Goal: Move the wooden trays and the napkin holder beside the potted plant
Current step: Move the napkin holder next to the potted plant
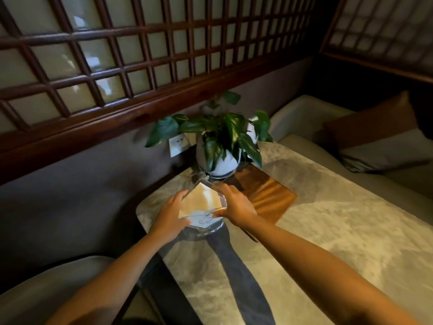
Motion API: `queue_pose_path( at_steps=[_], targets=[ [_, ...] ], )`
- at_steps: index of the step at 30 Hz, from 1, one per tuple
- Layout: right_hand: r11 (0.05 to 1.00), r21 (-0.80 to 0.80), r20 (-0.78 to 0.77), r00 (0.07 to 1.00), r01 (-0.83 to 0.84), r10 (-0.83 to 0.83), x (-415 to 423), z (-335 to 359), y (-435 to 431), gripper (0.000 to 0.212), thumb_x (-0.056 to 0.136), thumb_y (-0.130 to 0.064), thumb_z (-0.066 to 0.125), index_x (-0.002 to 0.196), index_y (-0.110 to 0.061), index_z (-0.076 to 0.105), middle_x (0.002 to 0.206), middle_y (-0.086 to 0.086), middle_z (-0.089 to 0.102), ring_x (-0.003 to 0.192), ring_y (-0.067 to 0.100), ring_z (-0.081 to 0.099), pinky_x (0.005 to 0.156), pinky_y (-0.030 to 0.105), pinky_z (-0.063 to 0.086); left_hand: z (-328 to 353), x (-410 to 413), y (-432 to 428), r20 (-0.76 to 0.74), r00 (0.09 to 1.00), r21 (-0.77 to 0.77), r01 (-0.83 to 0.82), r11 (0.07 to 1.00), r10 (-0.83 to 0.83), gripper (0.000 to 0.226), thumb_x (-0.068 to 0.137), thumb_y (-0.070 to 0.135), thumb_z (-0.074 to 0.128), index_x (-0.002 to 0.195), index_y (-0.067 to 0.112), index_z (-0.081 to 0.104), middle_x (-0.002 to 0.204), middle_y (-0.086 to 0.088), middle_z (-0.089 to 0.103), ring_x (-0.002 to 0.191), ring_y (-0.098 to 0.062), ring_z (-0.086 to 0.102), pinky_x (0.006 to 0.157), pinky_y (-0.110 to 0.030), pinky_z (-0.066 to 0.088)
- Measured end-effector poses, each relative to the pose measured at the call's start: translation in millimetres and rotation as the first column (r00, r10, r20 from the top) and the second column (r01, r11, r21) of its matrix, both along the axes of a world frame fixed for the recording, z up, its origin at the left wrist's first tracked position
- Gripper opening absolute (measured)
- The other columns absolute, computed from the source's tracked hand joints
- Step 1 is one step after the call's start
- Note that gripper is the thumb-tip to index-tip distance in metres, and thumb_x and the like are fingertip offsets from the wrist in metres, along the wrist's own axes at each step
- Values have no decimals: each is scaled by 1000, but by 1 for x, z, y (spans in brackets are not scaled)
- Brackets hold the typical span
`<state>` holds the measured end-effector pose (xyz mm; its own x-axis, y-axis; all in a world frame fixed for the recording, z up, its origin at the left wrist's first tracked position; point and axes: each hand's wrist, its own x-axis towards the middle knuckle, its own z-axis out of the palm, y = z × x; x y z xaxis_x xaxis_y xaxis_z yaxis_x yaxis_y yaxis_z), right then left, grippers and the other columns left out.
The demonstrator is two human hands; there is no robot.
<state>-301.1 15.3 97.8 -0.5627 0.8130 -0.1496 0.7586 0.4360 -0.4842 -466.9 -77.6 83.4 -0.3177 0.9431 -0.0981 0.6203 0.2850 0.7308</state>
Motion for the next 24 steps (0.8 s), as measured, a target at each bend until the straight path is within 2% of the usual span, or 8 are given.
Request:
queue_pose_path(
  at_steps=[4,13,19,24],
  targets=[
    [998,-31,-11,999,-53,53,-43,-2,19,81,71,-26,77,138,-15,34,141,16,43,128,35,44,101,41,40,-3,-33,11,-56,996,2,-64,998,64,80,69,4,73,137,16,34,139,-10,45,127,-26,43,101,-33,38],
    [986,-87,51,988,-140,144,-110,-13,67,79,73,-20,76,138,-11,32,140,20,44,126,38,44,101,44,41,-16,-80,37,-89,987,-15,-137,990,135,75,70,9,72,134,20,36,132,-11,47,122,-30,46,99,-47,44],
    [970,-88,107,966,-227,235,-146,-19,89,78,75,-15,74,139,-11,29,142,20,42,126,40,45,102,49,40,-26,-101,50,-97,974,-21,-210,978,207,79,69,11,77,135,18,34,133,-12,48,121,-30,48,96,-40,45],
    [959,-115,117,955,-261,274,-159,-27,103,77,75,-11,73,139,-10,30,143,19,41,126,40,45,103,49,41,-34,-108,58,-69,973,-28,-222,975,220,79,67,11,78,133,17,35,132,-13,48,120,-30,49,96,-43,48]
  ],
)
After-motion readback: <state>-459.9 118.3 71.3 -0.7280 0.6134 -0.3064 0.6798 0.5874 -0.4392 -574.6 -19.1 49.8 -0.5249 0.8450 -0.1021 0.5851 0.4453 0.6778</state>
